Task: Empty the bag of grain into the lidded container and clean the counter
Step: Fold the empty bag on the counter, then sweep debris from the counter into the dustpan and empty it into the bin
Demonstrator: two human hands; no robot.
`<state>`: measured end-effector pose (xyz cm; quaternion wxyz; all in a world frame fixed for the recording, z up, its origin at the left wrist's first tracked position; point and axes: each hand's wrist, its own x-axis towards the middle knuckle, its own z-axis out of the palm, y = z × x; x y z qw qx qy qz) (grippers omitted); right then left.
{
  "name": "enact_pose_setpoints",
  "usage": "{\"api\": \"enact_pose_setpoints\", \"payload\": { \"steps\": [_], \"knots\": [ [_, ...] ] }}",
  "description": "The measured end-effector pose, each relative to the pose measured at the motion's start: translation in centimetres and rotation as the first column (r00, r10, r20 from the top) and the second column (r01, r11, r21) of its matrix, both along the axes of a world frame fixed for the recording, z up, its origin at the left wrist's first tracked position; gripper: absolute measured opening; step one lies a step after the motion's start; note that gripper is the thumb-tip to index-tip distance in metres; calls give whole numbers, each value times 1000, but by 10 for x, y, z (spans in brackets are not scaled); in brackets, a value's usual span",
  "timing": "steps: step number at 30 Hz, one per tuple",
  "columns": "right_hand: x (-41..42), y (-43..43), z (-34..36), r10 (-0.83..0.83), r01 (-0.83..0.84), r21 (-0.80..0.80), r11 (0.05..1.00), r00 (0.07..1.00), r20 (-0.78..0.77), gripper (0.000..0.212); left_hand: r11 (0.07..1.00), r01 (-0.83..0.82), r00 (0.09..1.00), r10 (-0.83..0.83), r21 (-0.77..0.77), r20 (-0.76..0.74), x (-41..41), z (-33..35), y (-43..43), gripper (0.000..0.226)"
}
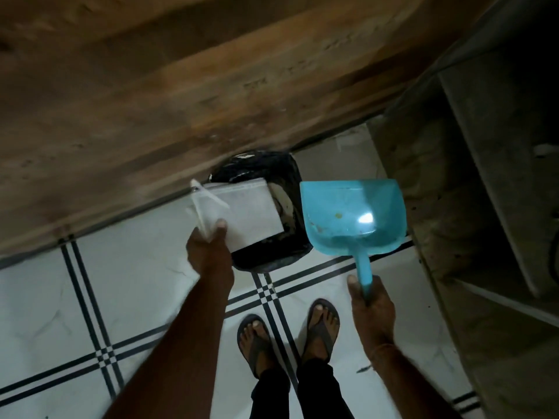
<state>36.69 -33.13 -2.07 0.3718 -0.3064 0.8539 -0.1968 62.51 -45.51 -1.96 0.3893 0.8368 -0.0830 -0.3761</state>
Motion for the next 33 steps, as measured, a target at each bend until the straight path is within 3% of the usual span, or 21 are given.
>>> {"api": "enact_pose_setpoints", "payload": {
  "steps": [2,5,9,14,18,22,27,33],
  "knots": [
    [-2,6,-12,1,-1,-34,999,1000,-4,25,983,165,985,-168,77,37,-10,-27,-6,24],
    [-5,14,-20,-9,10,-80,997,1000,18,26,915,345,930,-364,207,58,-18,-52,-14,39],
    [-14,29,-8,29,-28,-23,999,999,39,29,840,422,877,-474,341,81,-21,-32,-14,34],
    [-22,43,69,-84,69,63,996,963,257,46,767,566,775,-620,302,122,-38,76,-8,40],
    [-32,61,170,-218,209,63,976,907,360,27,610,738,590,-791,290,163,-69,187,0,52],
    [-52,102,264,-349,336,95,937,876,333,46,457,865,417,-884,205,214,-113,292,22,52],
    [-75,164,348,-488,495,71,866,804,340,50,334,933,311,-936,134,167,-168,388,73,62],
    [-117,203,414,-547,605,42,795,685,482,24,102,994,90,-961,36,263,-271,465,102,62]
  ]
}}
